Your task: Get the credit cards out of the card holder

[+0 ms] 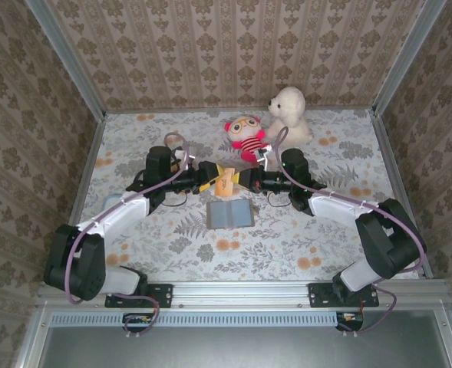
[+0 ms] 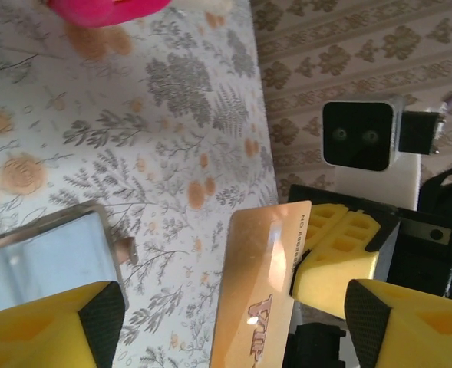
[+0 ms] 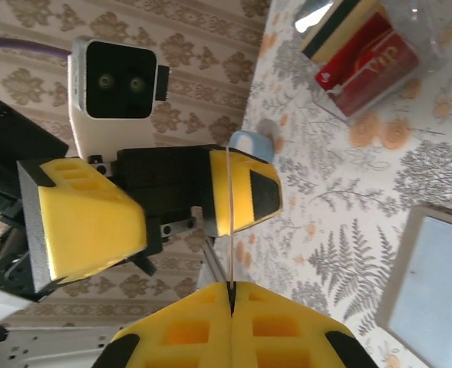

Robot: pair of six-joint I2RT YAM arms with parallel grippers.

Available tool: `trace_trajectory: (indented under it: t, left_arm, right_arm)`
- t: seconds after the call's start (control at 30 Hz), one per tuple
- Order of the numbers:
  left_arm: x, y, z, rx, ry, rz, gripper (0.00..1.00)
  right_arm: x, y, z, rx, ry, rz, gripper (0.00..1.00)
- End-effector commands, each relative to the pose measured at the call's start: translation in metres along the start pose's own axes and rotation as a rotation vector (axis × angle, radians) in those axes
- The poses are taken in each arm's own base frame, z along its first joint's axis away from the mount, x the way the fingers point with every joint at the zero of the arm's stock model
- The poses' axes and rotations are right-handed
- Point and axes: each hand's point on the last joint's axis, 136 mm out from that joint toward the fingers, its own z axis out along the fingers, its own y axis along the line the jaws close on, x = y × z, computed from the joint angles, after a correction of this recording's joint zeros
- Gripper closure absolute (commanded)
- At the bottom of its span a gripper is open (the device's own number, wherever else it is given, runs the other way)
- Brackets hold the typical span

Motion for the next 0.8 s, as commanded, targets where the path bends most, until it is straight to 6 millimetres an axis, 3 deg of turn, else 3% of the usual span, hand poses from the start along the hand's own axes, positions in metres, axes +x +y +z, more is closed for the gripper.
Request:
trace_trajectory:
  t: [0.0,0.17,0.43,0.6,0.77]
  left_arm:
    - [-0.001,-0.013,0.004,0.068,0.028,0.03,0.36]
    - [0.0,-0.017,0.005,0.091,0.027,0.045,0.56]
    - [0.001,-0.022,0.0,0.107,0.005,0.068,0.7]
    - [0.001,-0.027,-0.002,0.127,-0.005,0.087,0.86]
    - [-0.001,-0.026,-0.004,0.114,-0.02,0.108,0.98]
  right_arm:
    - [0.001,0.007,0.001,-0.067,0.016,0.012,0.98]
    - [0.001,0.005,0.004,-0.074,0.02,0.025,0.98]
    - [-0.002,-0.002,0.004,-0.059,0.005,0.039,0.98]
    - [-0.004,-0.004,0.004,-0.056,0.002,0.043,0.98]
    - [-0.002,-0.012,0.003,-0.022,0.004,0.05,0.88]
